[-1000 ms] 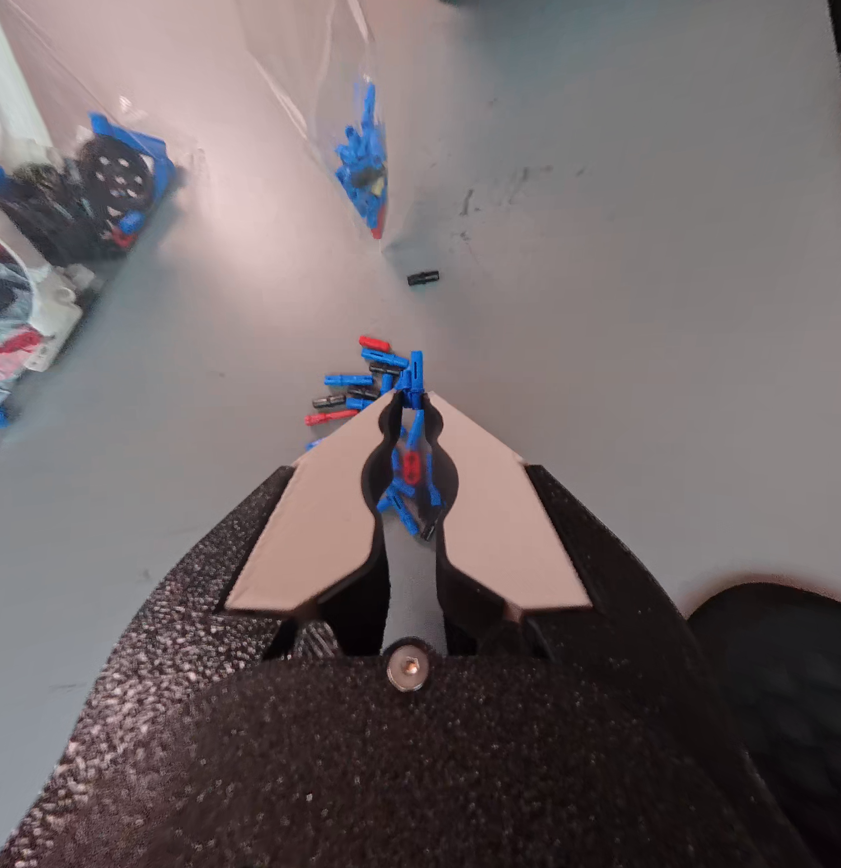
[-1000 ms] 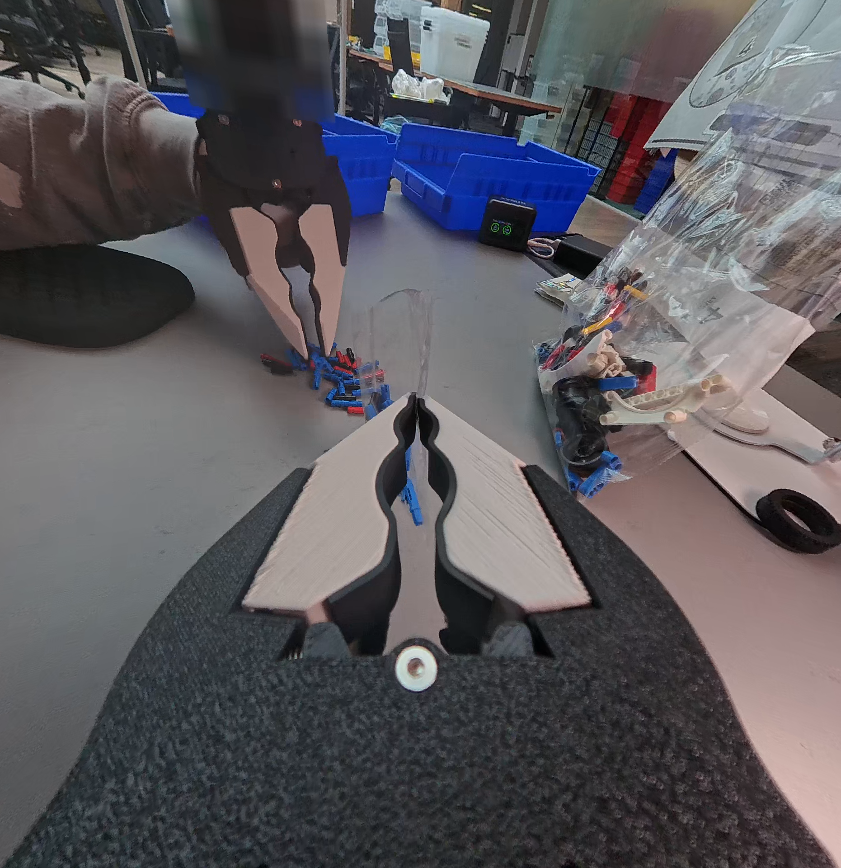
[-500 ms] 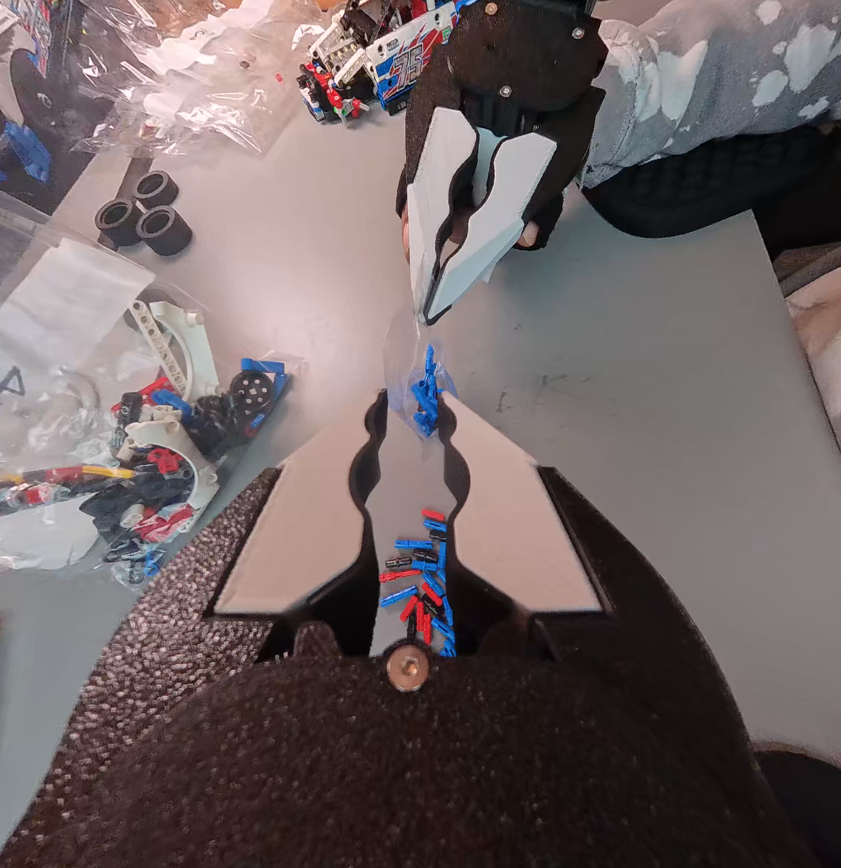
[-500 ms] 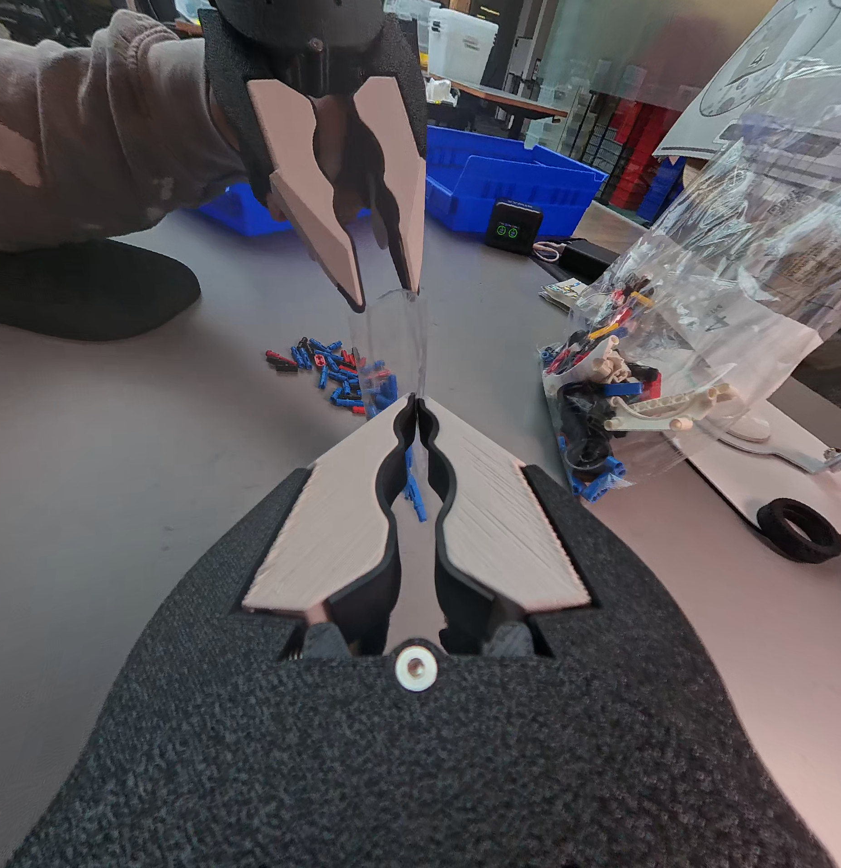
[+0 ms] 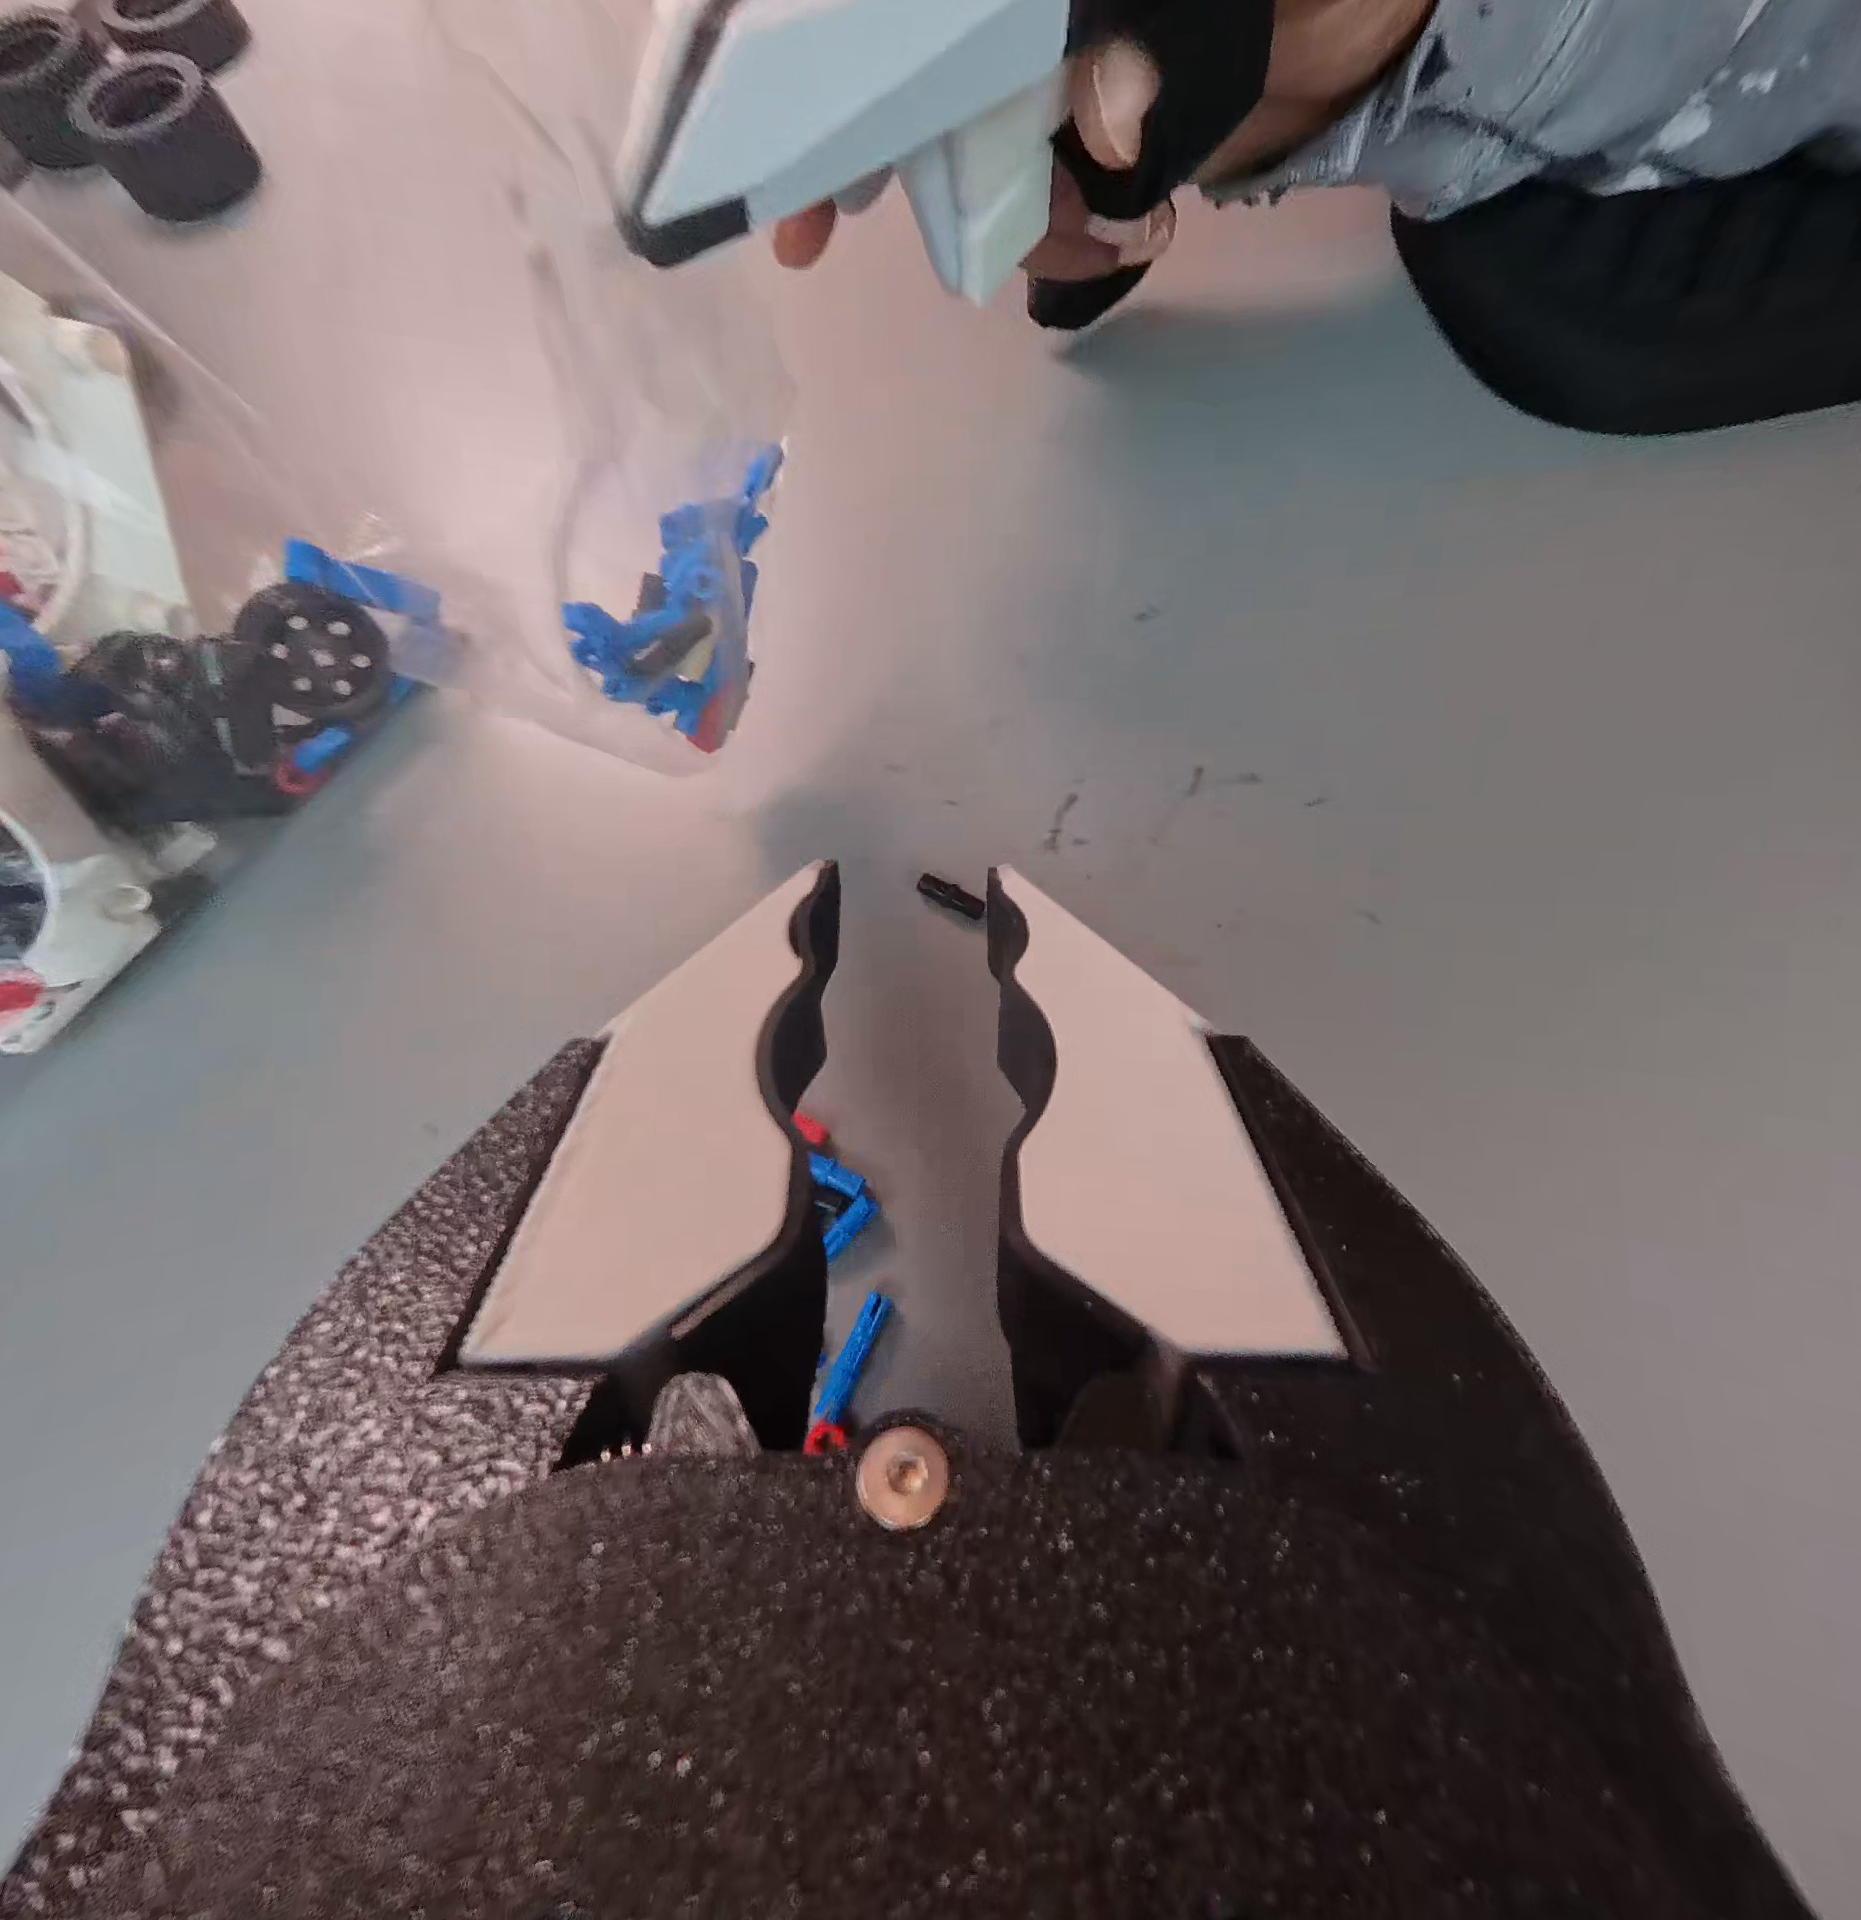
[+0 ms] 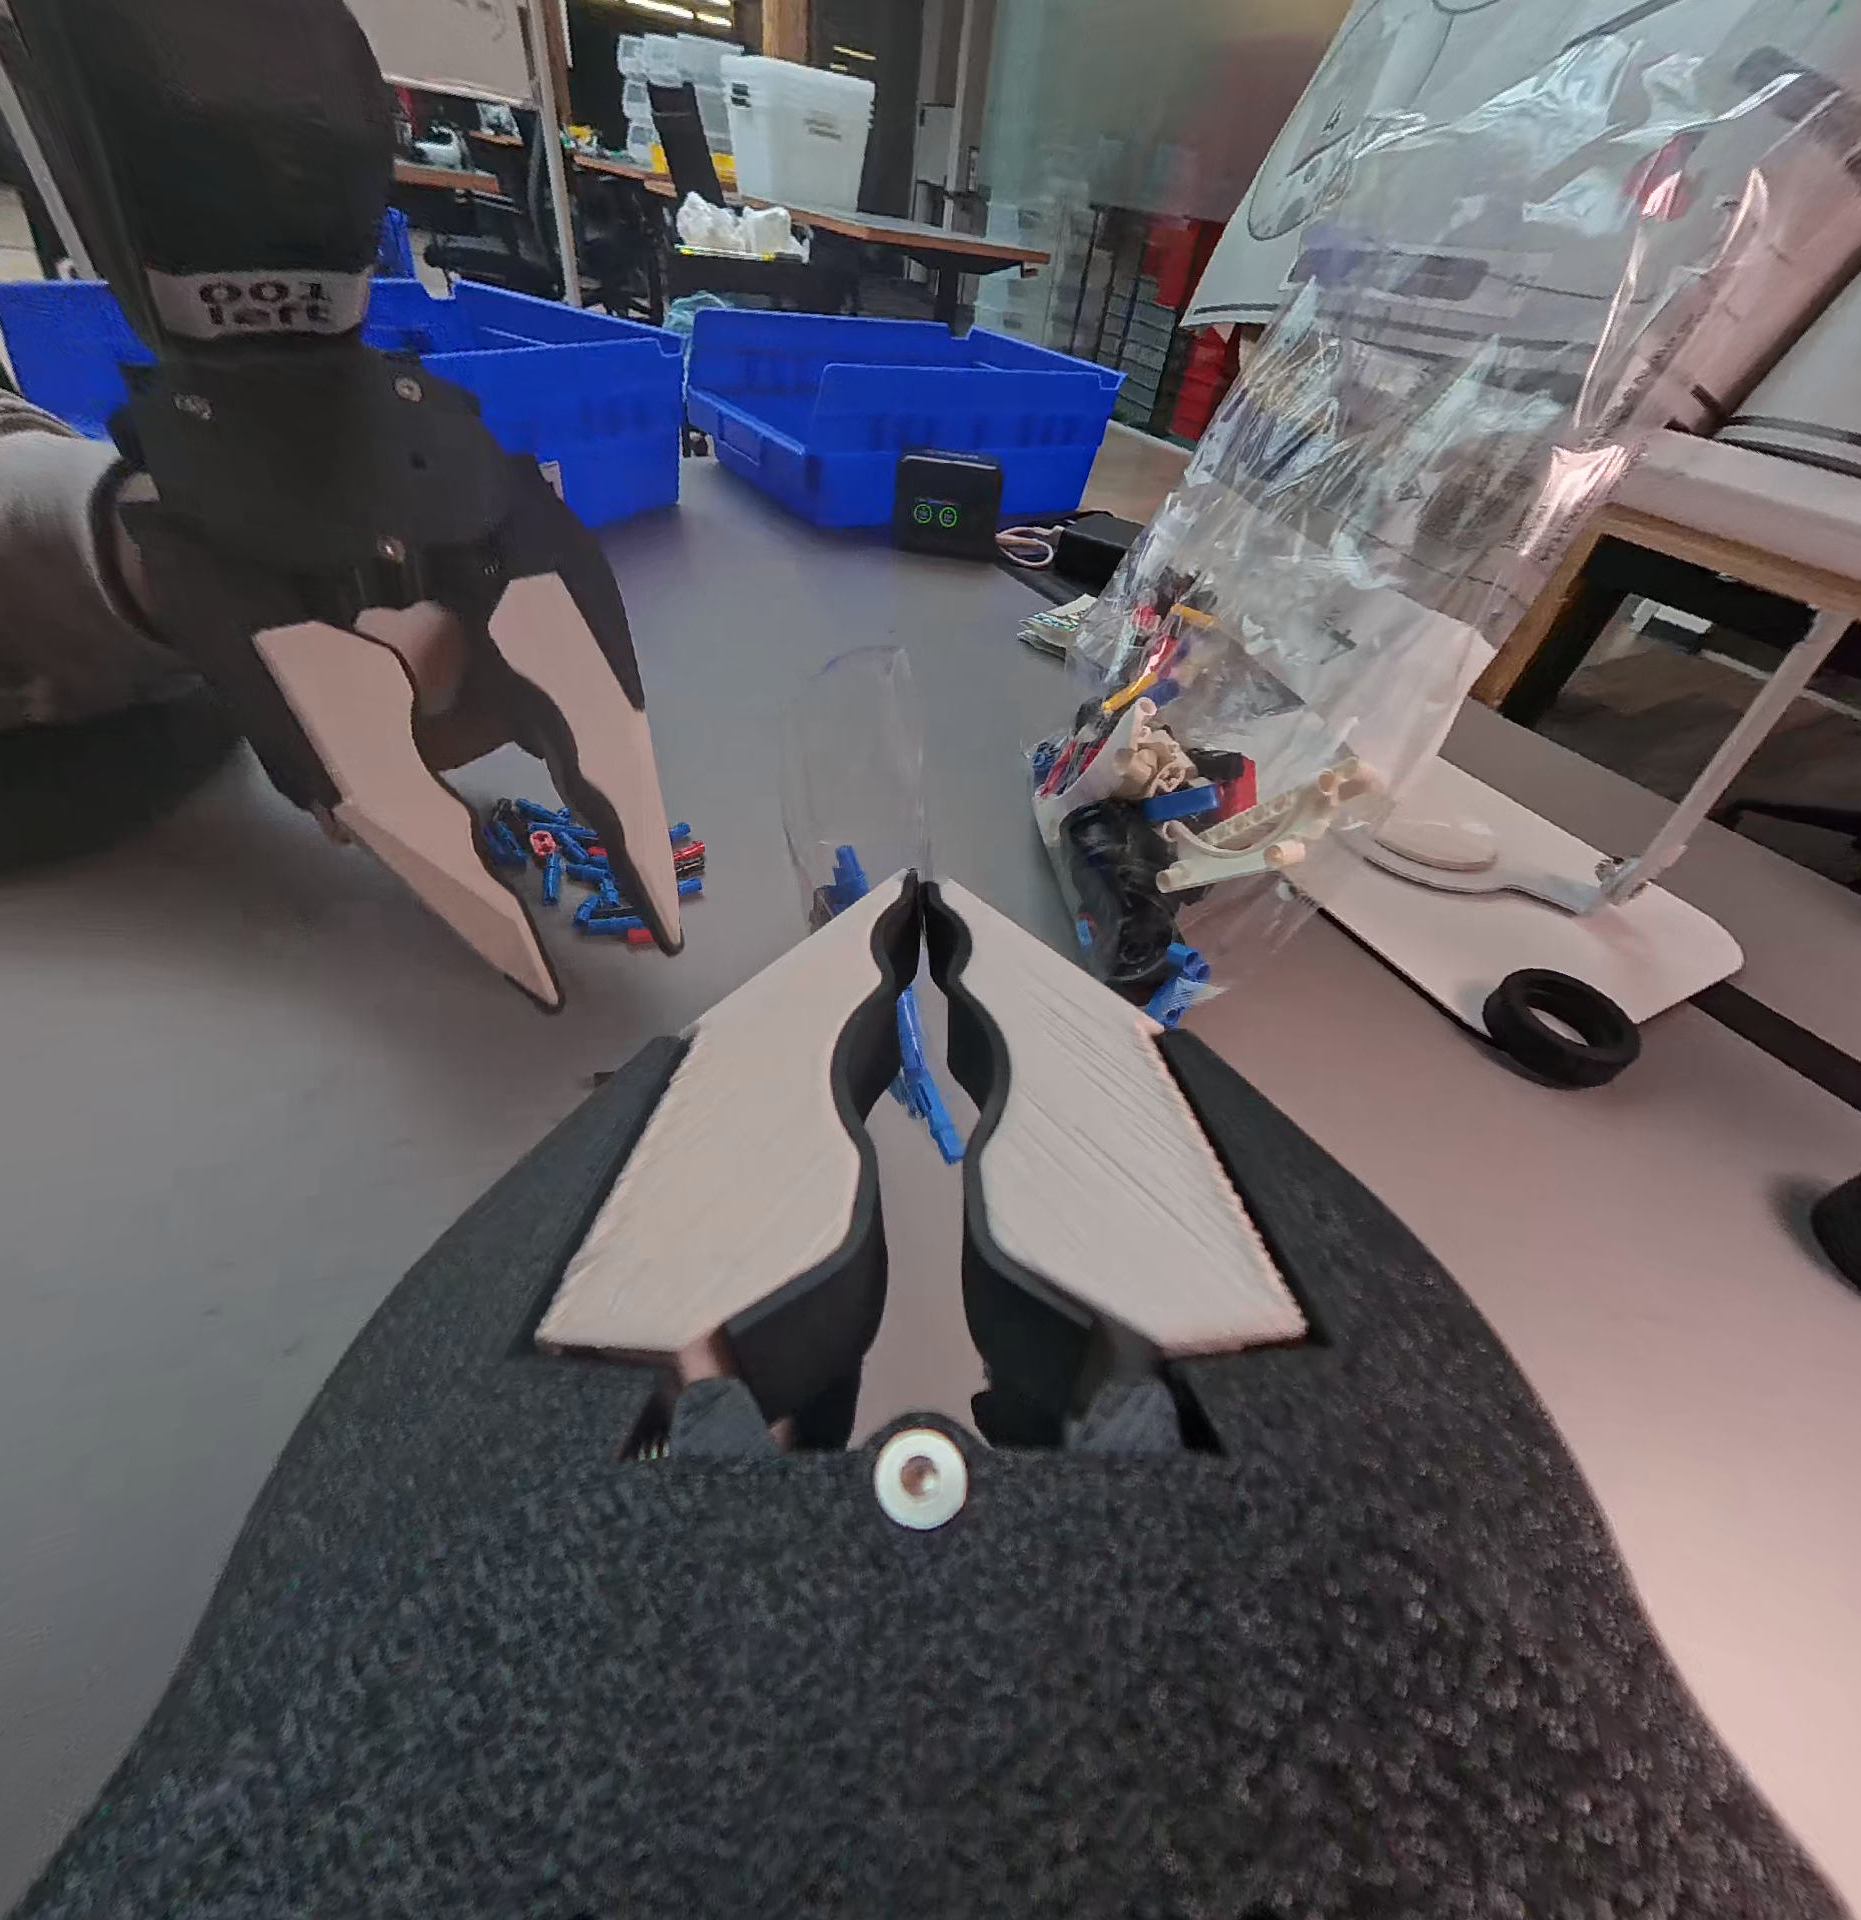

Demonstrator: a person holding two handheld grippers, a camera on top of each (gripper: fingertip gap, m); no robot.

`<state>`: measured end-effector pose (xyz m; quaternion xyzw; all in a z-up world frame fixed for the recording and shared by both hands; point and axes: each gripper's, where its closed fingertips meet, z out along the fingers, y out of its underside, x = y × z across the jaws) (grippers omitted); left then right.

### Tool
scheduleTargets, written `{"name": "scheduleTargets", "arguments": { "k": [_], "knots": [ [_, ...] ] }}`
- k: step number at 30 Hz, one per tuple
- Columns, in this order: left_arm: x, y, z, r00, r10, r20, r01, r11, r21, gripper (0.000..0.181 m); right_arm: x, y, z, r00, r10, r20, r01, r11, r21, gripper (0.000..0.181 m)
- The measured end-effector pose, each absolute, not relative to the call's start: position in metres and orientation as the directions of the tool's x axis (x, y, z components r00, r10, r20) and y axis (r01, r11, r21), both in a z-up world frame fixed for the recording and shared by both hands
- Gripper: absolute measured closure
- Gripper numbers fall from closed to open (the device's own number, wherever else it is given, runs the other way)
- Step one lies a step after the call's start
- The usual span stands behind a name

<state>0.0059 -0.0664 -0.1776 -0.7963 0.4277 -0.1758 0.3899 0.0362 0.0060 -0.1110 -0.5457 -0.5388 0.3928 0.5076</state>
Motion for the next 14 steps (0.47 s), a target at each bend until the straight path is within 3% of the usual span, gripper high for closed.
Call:
{"name": "scheduleTargets", "arguments": {
  "k": [1,6,14],
  "knots": [
    [0.01,-0.066,-0.185,0.561,-0.826,-0.051,-0.564,-0.337,-0.754,0.153,0.036,0.006,-0.111,0.111,0.987,0.119,0.189,0.096,-0.977,0.181],
    [0.015,-0.063,-0.206,0.54,-0.839,-0.062,-0.629,-0.354,-0.692,0.16,0.036,0.004,-0.112,0.101,0.987,0.123,0.195,0.102,-0.975,0.181],
    [0.017,-0.067,-0.211,0.52,-0.852,-0.065,-0.647,-0.343,-0.681,0.176,0.035,0.002,-0.115,0.089,0.989,0.121,0.206,0.1,-0.973,0.181]
  ]
}}
